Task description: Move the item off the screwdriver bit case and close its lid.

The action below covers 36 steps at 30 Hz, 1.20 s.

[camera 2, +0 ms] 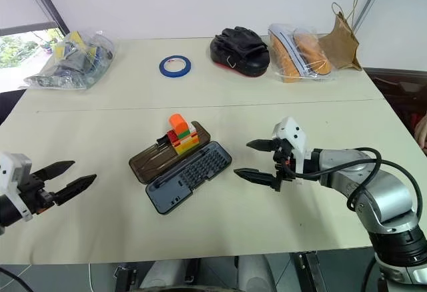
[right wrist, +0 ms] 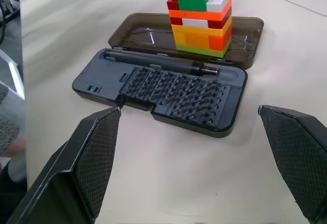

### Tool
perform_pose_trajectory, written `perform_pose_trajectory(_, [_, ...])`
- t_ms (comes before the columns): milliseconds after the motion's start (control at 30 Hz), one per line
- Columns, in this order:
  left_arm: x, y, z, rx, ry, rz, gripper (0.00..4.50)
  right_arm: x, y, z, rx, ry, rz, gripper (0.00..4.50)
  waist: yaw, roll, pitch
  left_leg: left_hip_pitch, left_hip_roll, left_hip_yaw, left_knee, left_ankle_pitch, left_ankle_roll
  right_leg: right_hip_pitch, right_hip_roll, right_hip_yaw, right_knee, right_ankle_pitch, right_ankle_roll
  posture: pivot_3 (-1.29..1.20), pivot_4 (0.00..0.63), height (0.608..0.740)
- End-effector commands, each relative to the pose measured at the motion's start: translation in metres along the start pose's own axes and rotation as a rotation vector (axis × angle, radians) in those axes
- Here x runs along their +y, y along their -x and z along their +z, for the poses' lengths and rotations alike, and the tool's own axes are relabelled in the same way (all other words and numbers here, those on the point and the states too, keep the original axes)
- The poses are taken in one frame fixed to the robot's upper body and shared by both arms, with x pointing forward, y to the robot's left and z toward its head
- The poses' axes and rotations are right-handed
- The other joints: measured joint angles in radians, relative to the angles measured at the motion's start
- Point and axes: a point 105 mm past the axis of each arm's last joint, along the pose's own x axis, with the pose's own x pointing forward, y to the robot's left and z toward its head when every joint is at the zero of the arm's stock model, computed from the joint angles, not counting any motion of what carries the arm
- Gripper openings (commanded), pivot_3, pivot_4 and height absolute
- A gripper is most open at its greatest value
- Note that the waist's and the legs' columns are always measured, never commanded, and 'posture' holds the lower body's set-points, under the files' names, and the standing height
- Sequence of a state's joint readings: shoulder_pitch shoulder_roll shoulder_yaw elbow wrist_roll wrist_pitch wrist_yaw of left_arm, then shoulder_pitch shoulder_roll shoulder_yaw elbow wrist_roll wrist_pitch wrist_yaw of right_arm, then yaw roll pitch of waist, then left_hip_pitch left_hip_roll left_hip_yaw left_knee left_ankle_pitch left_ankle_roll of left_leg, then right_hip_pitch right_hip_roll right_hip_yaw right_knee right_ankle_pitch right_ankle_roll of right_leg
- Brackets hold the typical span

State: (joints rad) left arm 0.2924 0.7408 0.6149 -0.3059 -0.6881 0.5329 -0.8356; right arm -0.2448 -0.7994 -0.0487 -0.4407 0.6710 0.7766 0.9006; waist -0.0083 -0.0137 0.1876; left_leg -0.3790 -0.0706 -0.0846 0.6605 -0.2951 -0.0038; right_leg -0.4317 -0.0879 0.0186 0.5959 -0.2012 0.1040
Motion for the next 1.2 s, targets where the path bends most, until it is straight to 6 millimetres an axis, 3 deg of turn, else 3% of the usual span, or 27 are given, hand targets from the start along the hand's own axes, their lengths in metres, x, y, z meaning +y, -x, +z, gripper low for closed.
perform_pose_trajectory(33, [0.001,-0.007,0.014,-0.045,-0.041,-0.035,4.44,0.010,-0.003,0.018,-0.047,0.037,0.058,4.49,0.001,0.000,0.000,0.000,0.000,0.000,0.000,0.000,0.000,0.000,0.000,0.000,0.000,0.000,0.000,0.00,0.150,0.740])
perform_pose_trajectory(200, [-0.018,-0.061,0.032,-0.059,-0.207,-0.264,4.44,0.027,-0.014,0.037,-0.070,0.084,0.160,4.49,0.017,0.001,0.000,0.000,-0.001,0.000,0.001,0.000,0.000,0.001,0.001,-0.001,0.000,0.001,0.000,0.00,0.150,0.740])
perform_pose_trajectory(333, [-0.030,-0.093,0.029,-0.042,-0.261,-0.402,4.44,0.026,-0.020,0.049,-0.106,0.111,0.144,4.49,0.018,0.001,0.000,0.000,-0.002,0.000,0.001,0.000,0.000,0.000,0.001,0.000,0.000,0.003,0.003,0.00,0.150,0.740])
perform_pose_trajectory(567, [-0.056,-0.152,0.032,-0.088,-0.253,-0.552,4.44,0.031,-0.020,0.043,-0.115,0.098,0.082,4.49,0.023,0.000,0.000,-0.011,-0.003,-0.001,0.003,0.001,-0.001,-0.011,0.000,-0.001,0.003,0.006,0.007,0.00,0.150,0.740])
perform_pose_trajectory(833, [-0.080,-0.180,0.029,-0.084,-0.256,-0.681,4.44,0.033,-0.017,0.038,-0.134,0.075,0.005,4.49,0.018,0.000,0.000,-0.012,-0.003,0.000,0.004,0.001,0.000,-0.012,0.001,0.000,0.003,0.007,0.008,0.00,0.150,0.740])
perform_pose_trajectory(1067, [-0.088,-0.191,0.026,-0.093,-0.246,-0.696,4.44,0.032,-0.016,0.036,-0.144,0.061,-0.026,4.49,0.020,0.000,-0.001,-0.012,-0.004,0.001,0.005,0.001,0.000,-0.011,0.001,0.000,0.003,0.007,0.008,0.00,0.150,0.740])
perform_pose_trajectory(1200, [-0.093,-0.194,0.022,-0.099,-0.245,-0.695,3.25,0.031,-0.018,0.036,-0.146,0.057,-0.028,4.50,0.021,0.000,-0.001,-0.012,-0.003,0.001,0.005,0.001,0.000,-0.011,0.001,0.000,0.003,0.007,0.008,0.00,0.150,0.740])
